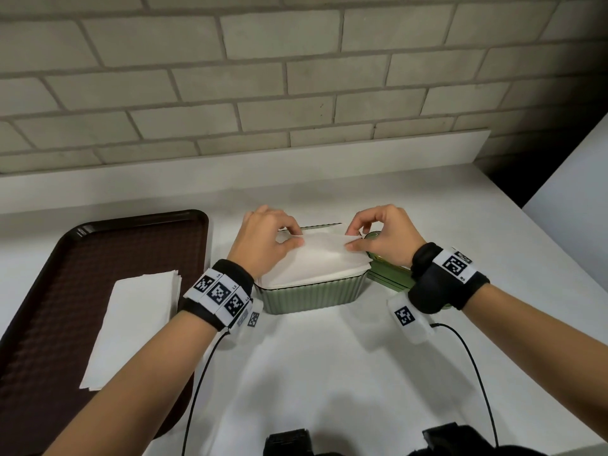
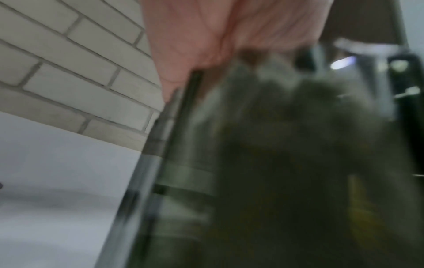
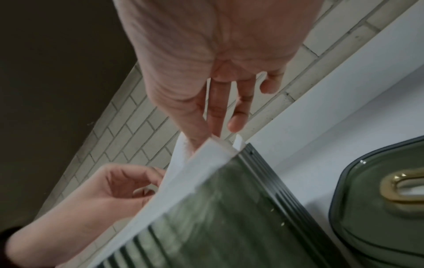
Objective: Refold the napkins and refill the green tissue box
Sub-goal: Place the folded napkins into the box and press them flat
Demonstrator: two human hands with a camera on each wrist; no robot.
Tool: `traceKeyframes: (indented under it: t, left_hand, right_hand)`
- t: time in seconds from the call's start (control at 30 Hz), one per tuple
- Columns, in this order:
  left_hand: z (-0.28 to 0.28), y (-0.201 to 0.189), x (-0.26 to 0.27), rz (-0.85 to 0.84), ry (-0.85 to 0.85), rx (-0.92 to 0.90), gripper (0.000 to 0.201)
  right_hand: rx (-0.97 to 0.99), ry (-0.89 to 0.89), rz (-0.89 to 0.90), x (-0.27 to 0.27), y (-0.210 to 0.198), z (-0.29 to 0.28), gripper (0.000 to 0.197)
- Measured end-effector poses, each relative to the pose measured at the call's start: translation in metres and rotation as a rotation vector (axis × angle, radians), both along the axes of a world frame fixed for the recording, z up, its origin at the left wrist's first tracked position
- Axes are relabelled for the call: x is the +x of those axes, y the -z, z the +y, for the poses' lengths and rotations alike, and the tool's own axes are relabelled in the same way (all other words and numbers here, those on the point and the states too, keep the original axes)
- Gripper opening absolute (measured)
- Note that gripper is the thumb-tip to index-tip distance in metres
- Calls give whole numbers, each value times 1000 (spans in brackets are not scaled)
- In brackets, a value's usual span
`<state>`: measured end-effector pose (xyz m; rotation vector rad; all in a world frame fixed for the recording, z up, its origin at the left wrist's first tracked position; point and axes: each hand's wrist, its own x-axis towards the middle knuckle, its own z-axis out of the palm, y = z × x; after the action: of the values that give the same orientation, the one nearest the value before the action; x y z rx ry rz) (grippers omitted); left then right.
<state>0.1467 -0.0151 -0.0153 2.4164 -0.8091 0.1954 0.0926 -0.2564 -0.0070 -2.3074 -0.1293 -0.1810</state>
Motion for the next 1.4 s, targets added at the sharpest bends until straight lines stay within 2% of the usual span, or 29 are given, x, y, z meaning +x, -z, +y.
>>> traceKeyframes:
  t: [0.07, 0.17, 0.33, 0.57, 0.63, 0.7, 0.87, 0.93, 1.03, 1.2, 1.4]
  left_hand:
    - [0, 0, -5, -71, 24, -31, 8]
    - [1, 1, -13, -185, 71, -56, 11]
    - [5, 1, -19, -274, 204, -29, 8]
    - [8, 0, -19, -264, 200, -61, 11]
    - [8, -1, -20, -207, 168, -118, 12]
    - [9, -3, -20, -73, 109, -192, 14]
    - [19, -9, -13, 267, -42, -180, 48]
    - [24, -13, -12, 426, -53, -292, 55]
    - [26, -16, -13, 595, -111, -492, 50]
    - [22, -18, -15, 700, -202, -670, 55]
    - [20, -23, -20, 665, -156, -589, 53]
  right_hand:
    - [-112, 25, -86, -5, 1, 3, 24]
    - [-255, -39, -282, -11, 1, 11, 29]
    - [-410, -154, -522, -14, 3, 24, 9]
    - [-396, -85, -525, -7, 4, 26, 15]
    - [-346, -66, -490, -5, 3, 25, 14]
    - [-276, -45, -449, -4, 1, 24, 13]
    - [-161, -5, -379, 1, -5, 21, 15]
    - [-137, 22, -347, 3, -6, 17, 17]
    - [-162, 31, -328, 4, -5, 18, 11]
    - [-204, -161, -308, -8, -10, 34, 30]
    - [-260, -180, -260, -8, -9, 41, 54]
